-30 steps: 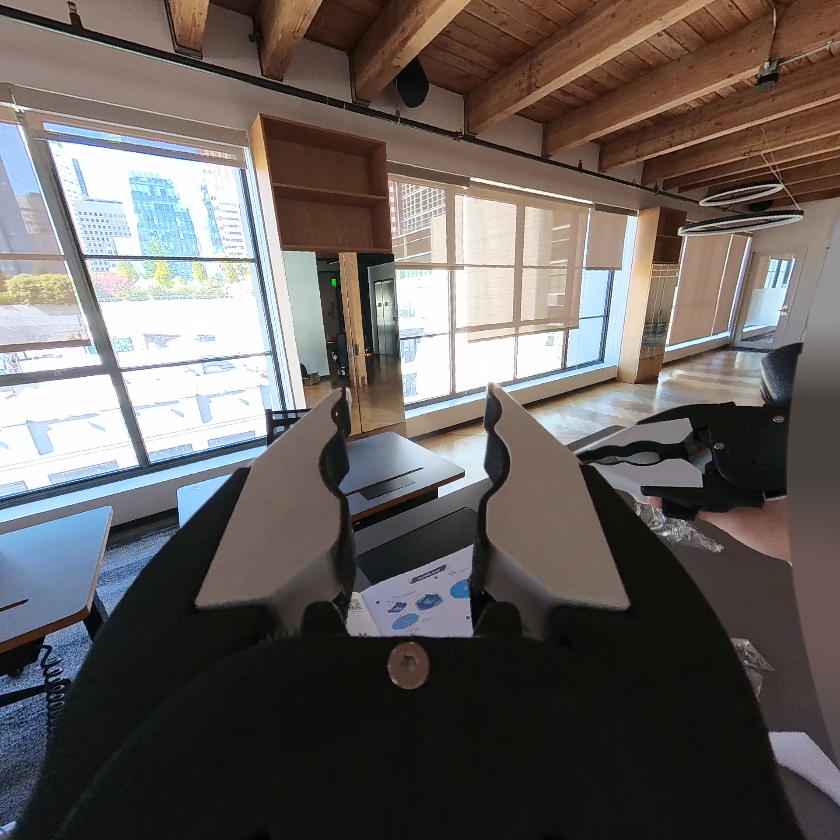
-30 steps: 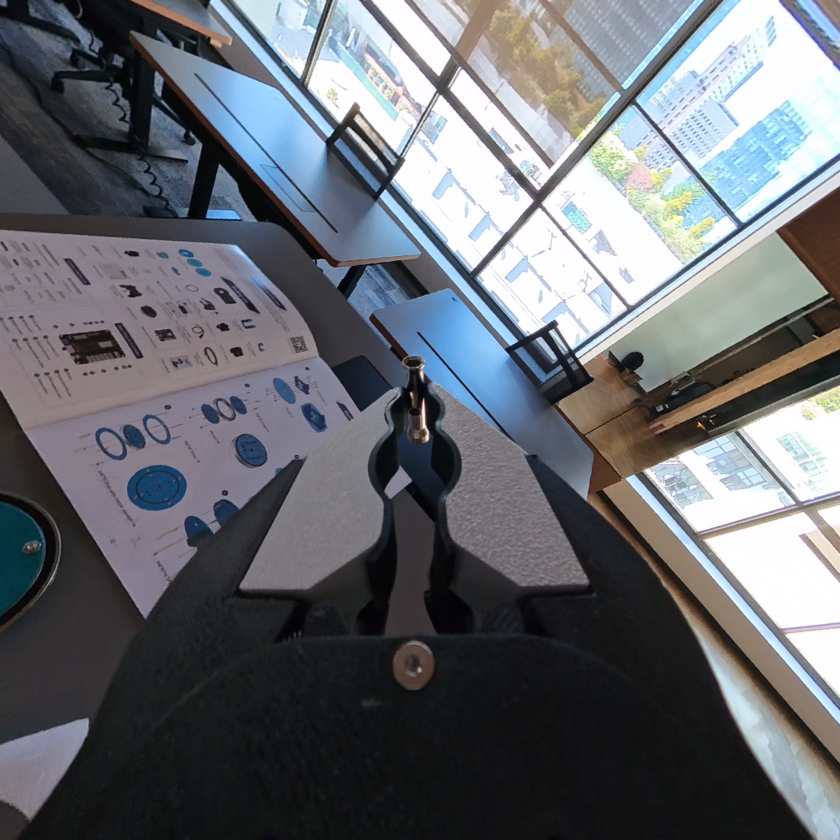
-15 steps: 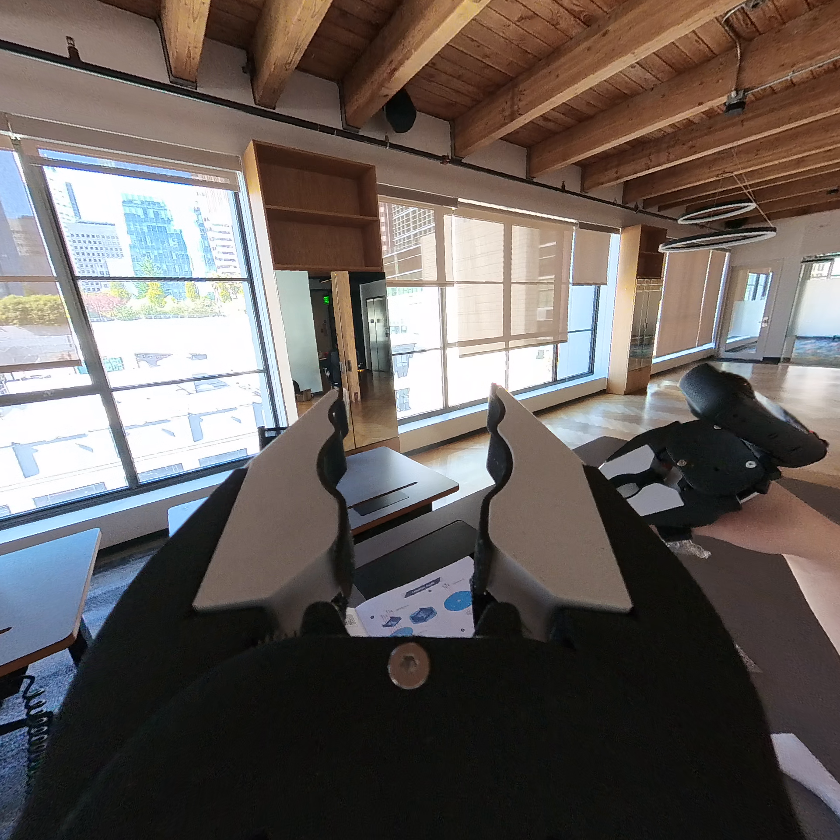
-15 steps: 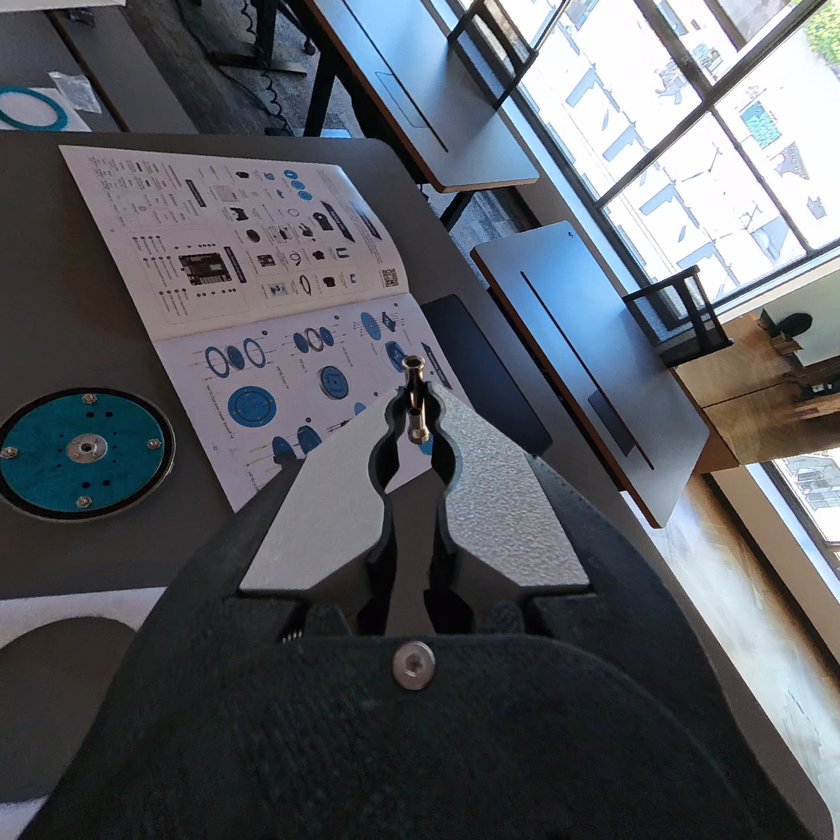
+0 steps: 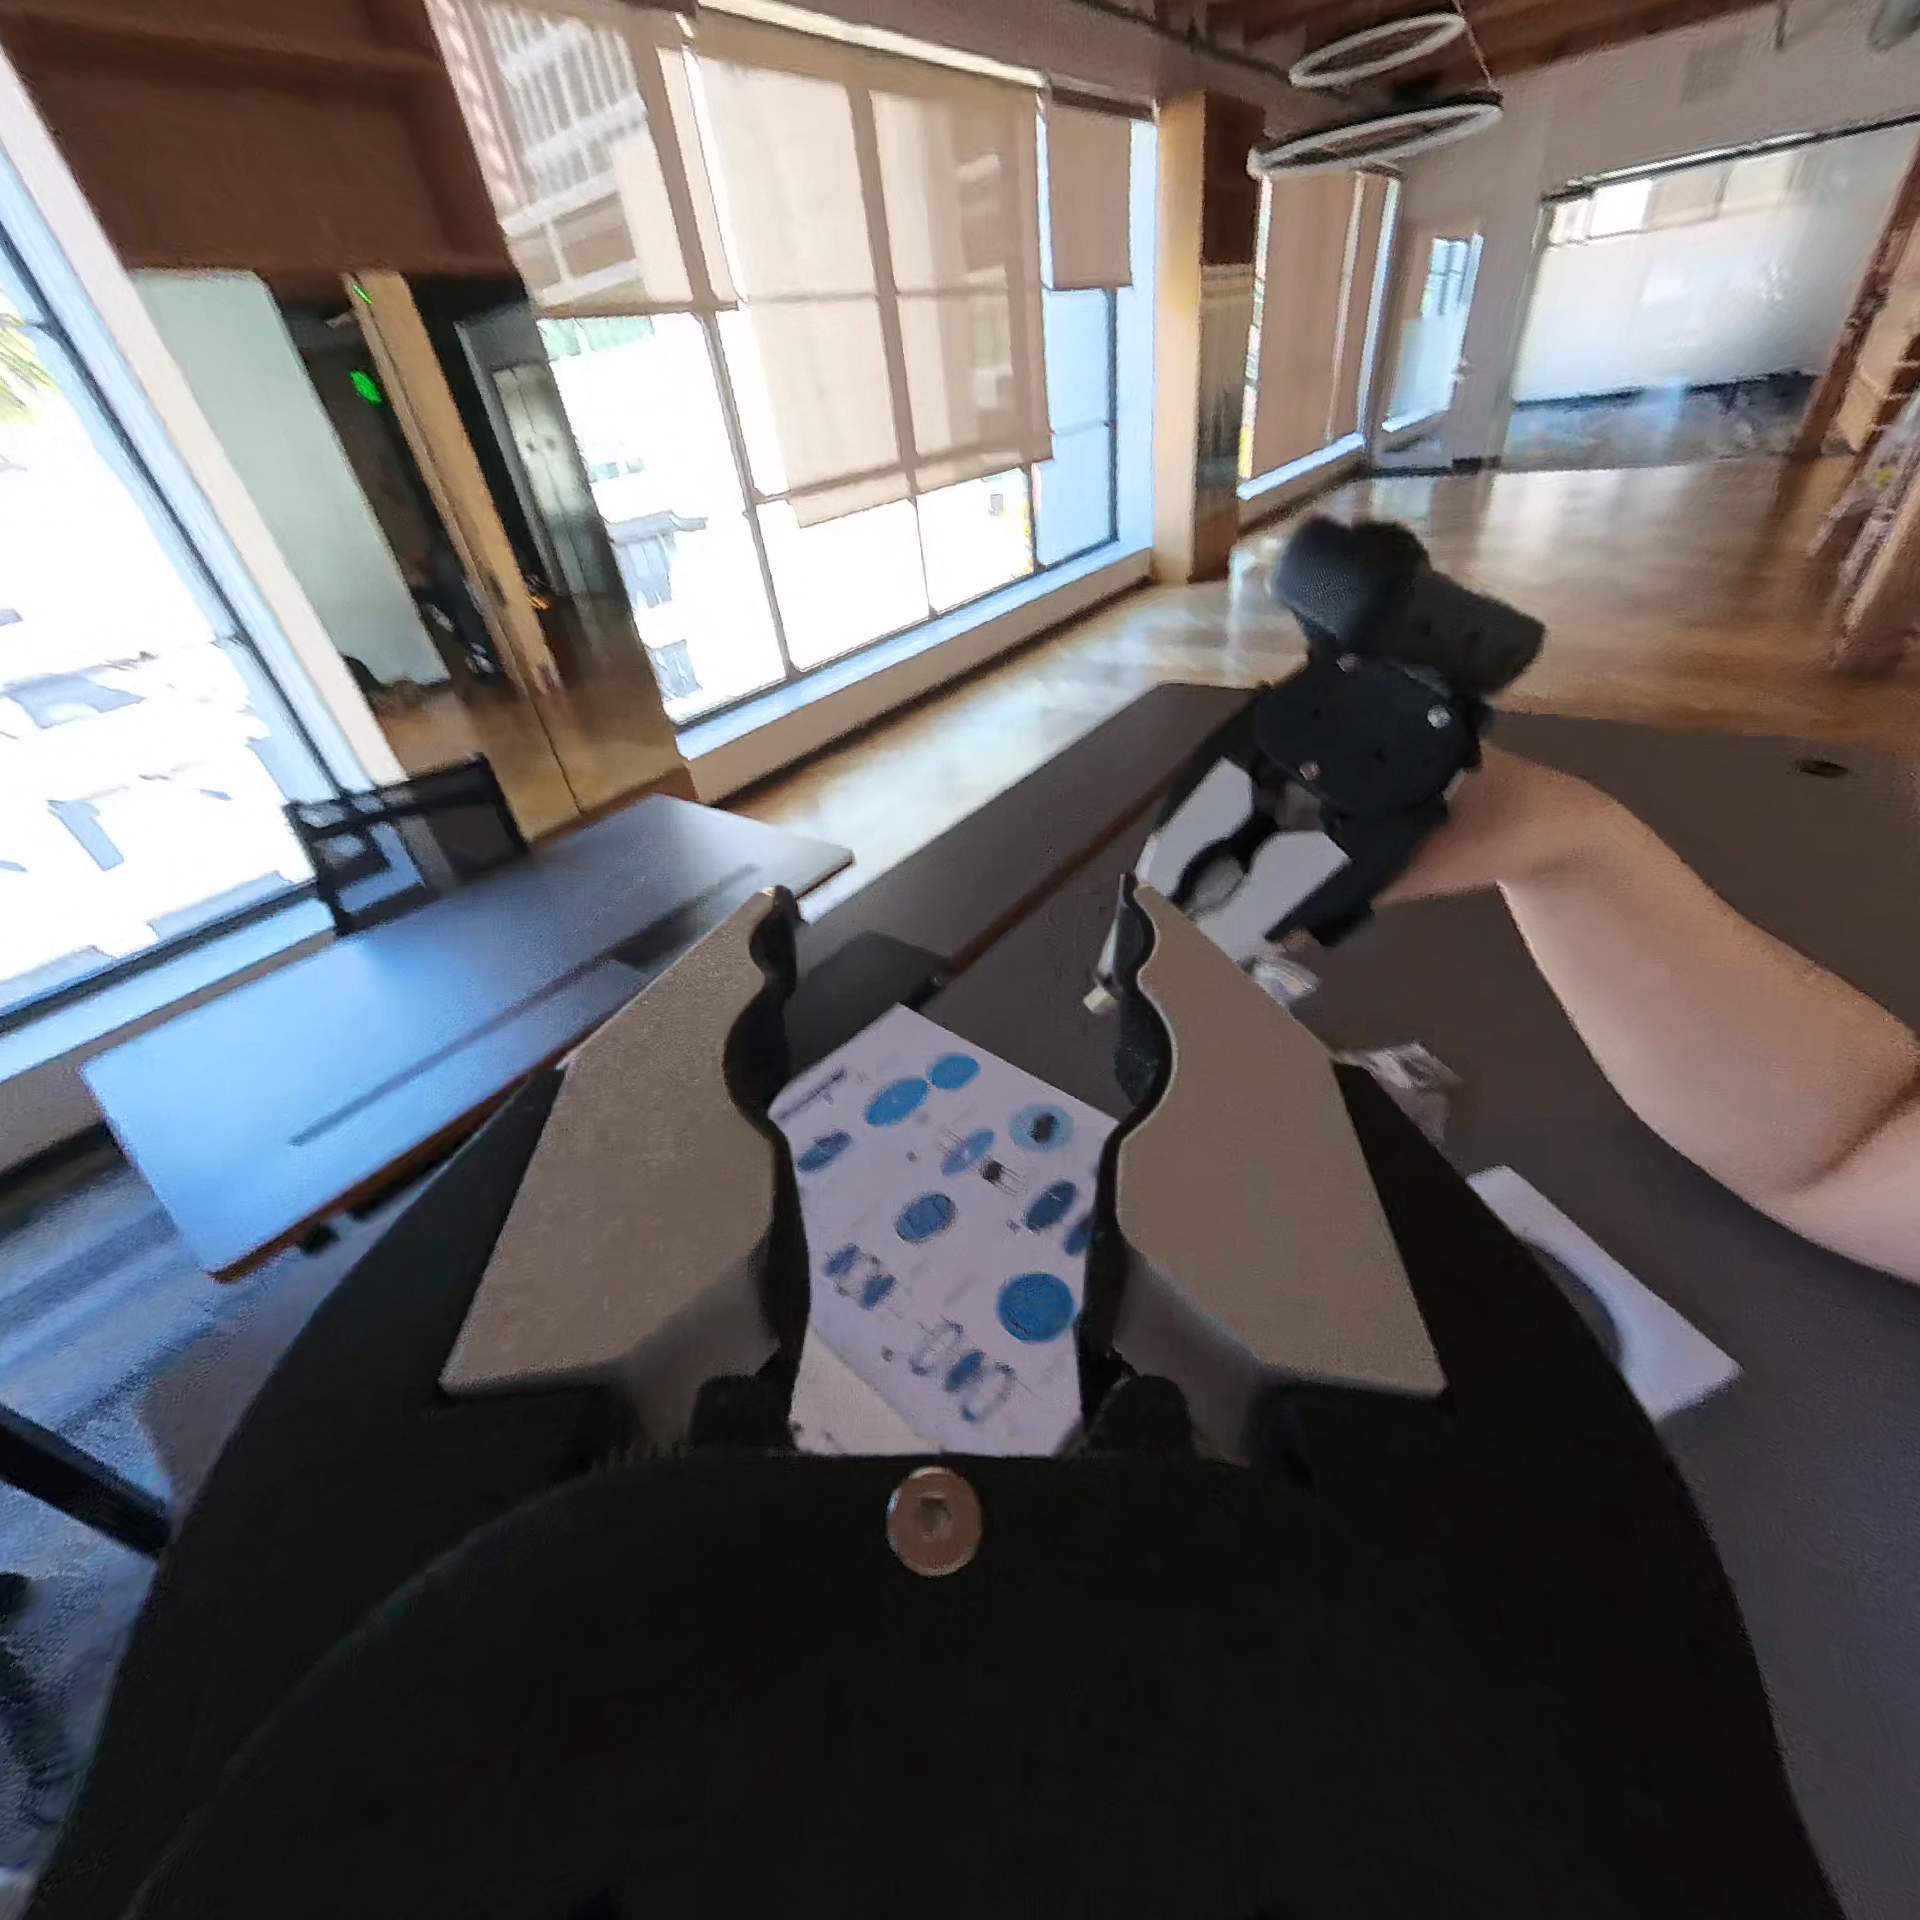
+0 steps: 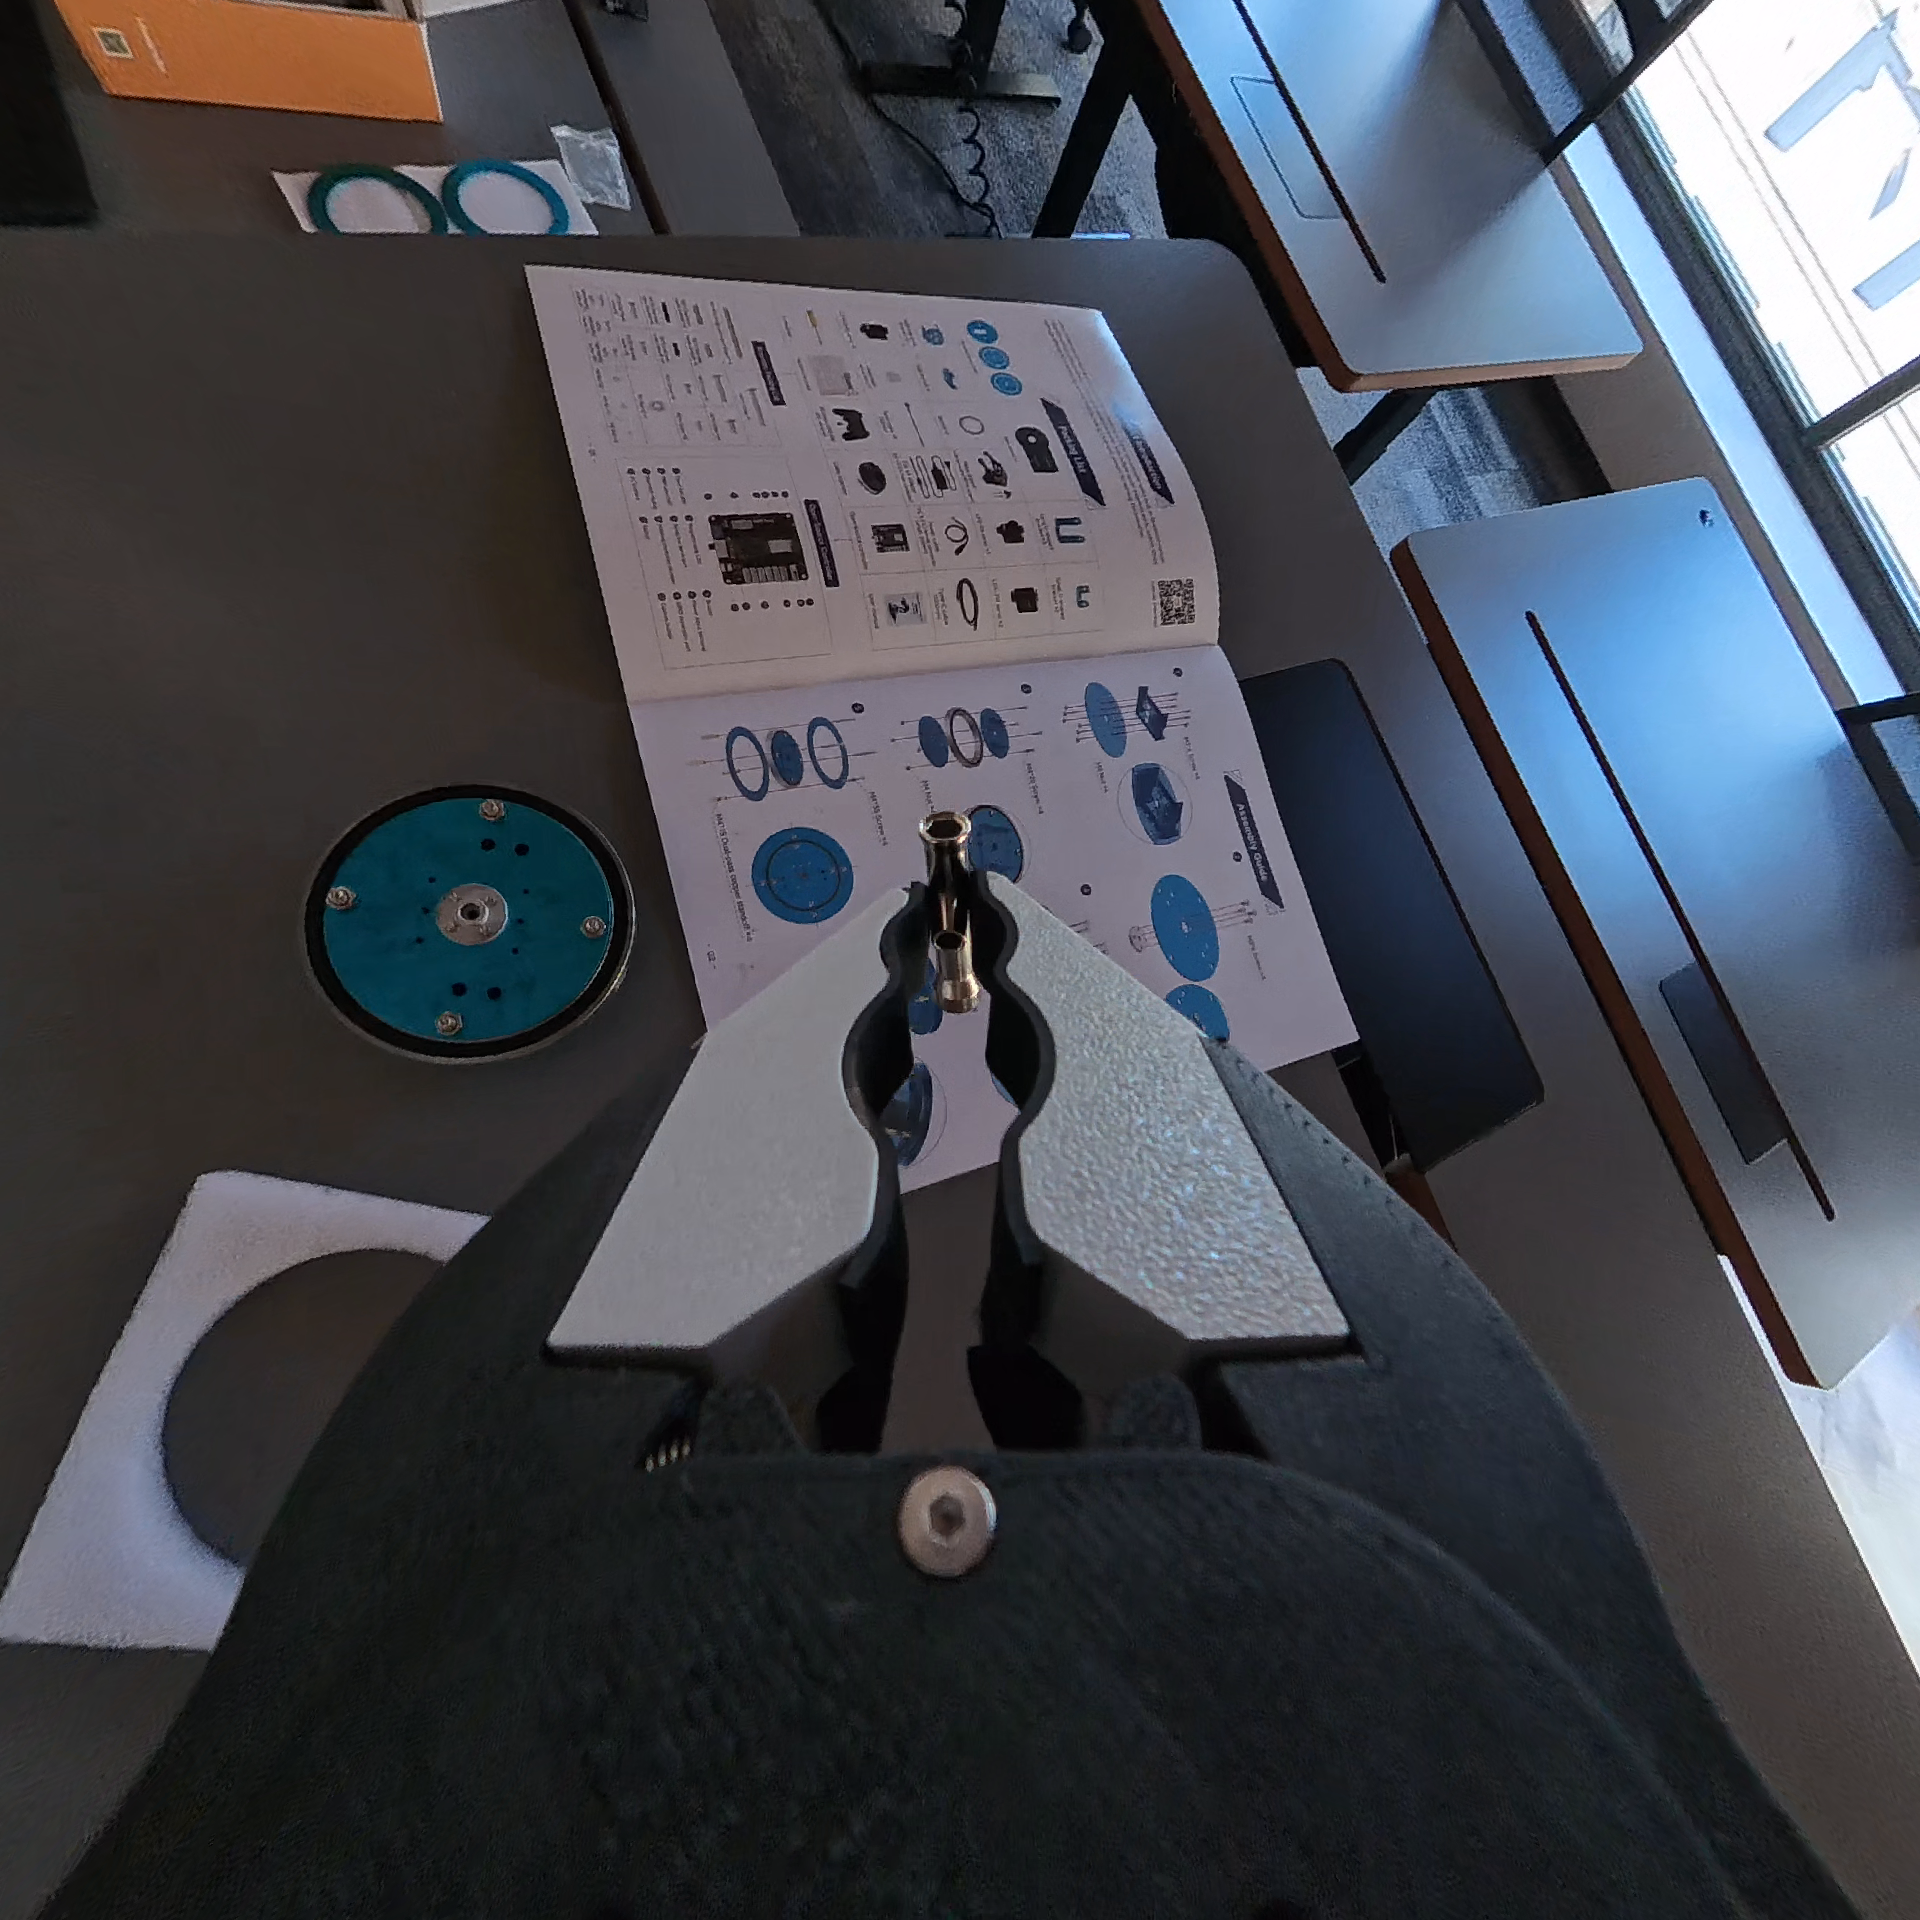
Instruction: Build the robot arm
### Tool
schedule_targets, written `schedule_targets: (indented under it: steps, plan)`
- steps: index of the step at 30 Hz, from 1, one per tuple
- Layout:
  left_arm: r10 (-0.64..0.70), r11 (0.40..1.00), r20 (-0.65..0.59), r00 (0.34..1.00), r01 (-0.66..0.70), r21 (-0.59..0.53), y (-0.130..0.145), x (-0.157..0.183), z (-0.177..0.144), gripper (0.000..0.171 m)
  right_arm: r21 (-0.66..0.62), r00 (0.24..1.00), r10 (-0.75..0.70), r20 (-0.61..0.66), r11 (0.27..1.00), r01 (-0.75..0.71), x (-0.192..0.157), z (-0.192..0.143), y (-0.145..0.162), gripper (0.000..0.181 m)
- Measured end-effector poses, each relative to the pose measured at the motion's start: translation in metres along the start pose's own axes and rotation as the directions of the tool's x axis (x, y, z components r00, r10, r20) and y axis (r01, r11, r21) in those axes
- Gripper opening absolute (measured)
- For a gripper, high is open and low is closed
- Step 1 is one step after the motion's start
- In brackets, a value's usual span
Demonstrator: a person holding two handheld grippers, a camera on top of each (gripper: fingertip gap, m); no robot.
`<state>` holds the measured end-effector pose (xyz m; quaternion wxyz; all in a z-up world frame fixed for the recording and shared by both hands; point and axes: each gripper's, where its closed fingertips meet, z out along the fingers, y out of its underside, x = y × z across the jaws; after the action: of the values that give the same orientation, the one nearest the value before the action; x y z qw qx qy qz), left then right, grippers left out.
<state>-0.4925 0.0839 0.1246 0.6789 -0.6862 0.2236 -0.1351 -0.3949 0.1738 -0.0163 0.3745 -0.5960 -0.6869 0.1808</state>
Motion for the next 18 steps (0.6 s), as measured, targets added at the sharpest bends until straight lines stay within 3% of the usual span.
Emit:
schedule_targets:
  steps: [3,7,11,15,18]
  plan:
    - [-0.072,0.995,-0.108,0.992,0.064,-0.073,0.042,0.023,0.006,0.064,0.025,1.000,0.007,0.001,1.000,-0.007,0.001,-0.008,-0.003,0.006]
    - [-0.066,0.977,-0.127,0.990,0.038,-0.210,0.115,0.046,0.009,0.075,0.056,1.000,-0.003,0.004,0.998,0.003,-0.003,-0.019,-0.009,0.006]
    - [-0.100,0.959,-0.197,0.975,0.041,-0.282,0.182,0.084,0.000,0.081,0.109,0.993,-0.049,0.109,0.993,0.037,-0.029,-0.021,-0.022,0.006]
    - [-0.044,0.907,-0.231,0.972,-0.059,-0.418,0.239,0.102,-0.009,0.093,0.123,0.959,-0.121,0.257,0.988,0.091,-0.070,-0.002,-0.030,0.006]
    - [-0.032,0.885,-0.266,0.963,-0.096,-0.455,0.257,0.111,-0.007,0.098,0.071,0.927,-0.174,0.333,0.985,0.159,-0.098,0.026,-0.023,0.006]
